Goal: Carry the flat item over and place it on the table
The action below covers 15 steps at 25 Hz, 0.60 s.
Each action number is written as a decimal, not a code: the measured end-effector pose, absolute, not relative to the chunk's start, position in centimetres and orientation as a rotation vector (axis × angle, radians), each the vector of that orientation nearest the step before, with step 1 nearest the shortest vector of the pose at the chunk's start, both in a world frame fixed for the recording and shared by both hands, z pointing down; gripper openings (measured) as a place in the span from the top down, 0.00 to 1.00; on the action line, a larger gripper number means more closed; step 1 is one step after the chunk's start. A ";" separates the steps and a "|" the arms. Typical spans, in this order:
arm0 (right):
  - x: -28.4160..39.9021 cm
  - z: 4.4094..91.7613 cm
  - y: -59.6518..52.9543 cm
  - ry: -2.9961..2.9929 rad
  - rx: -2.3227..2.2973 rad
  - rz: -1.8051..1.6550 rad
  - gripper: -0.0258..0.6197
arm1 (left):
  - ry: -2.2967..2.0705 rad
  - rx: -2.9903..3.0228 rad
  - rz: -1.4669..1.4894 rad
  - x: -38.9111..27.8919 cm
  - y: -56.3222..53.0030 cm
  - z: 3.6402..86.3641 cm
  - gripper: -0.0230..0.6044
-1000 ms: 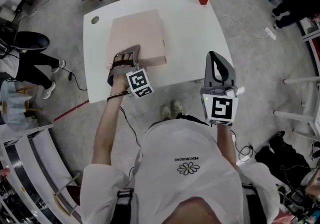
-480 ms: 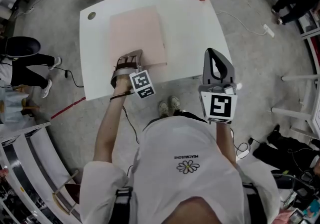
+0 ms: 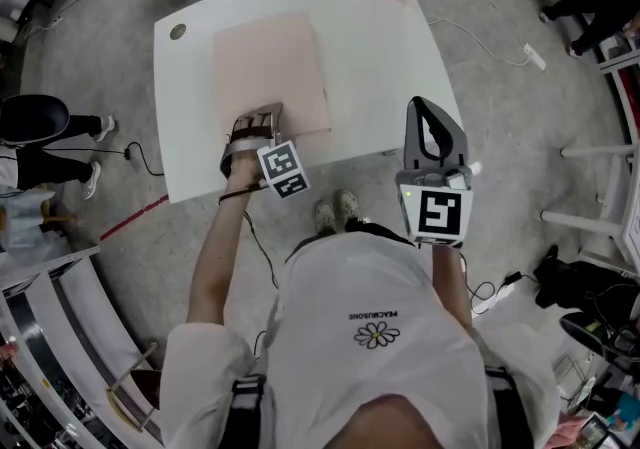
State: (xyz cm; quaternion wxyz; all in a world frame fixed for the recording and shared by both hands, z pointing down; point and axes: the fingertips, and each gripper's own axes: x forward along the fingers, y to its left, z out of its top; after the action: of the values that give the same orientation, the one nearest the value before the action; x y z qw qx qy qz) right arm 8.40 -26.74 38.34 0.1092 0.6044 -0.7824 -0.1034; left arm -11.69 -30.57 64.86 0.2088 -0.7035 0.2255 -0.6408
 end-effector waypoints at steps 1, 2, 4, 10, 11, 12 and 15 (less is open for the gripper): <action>8.4 38.3 -26.7 -2.301 1.775 -0.304 0.94 | 0.628 -1.959 -1.780 -11.6 -30.5 64.8 0.30; 8.5 38.3 -26.7 -2.301 1.775 -0.302 0.94 | 0.626 -1.962 -1.777 -11.5 -30.4 64.7 0.30; 8.6 38.2 -26.8 -2.307 1.777 -0.296 0.94 | 0.615 -1.970 -1.778 -11.2 -30.2 64.5 0.30; 7.7 37.6 -27.1 -2.344 1.758 -0.324 0.94 | 0.593 -1.998 -1.724 -9.7 -29.5 62.0 0.30; 7.5 37.4 -27.1 -2.353 1.755 -0.330 0.94 | 0.600 -2.002 -1.702 -9.4 -29.4 61.1 0.30; 7.3 37.3 -27.1 -2.361 1.753 -0.339 0.94 | 0.613 -2.002 -1.677 -9.1 -29.5 60.1 0.30; 6.7 36.5 -27.5 -2.393 1.751 -0.373 0.94 | 0.685 -1.995 -1.577 -8.4 -30.5 55.8 0.30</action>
State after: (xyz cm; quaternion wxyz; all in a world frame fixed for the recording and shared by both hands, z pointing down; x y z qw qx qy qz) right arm 6.70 -27.52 36.54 0.0763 0.5841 -0.7984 -0.1246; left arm -8.43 -30.48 55.79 0.2512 -0.7332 0.2518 -0.5795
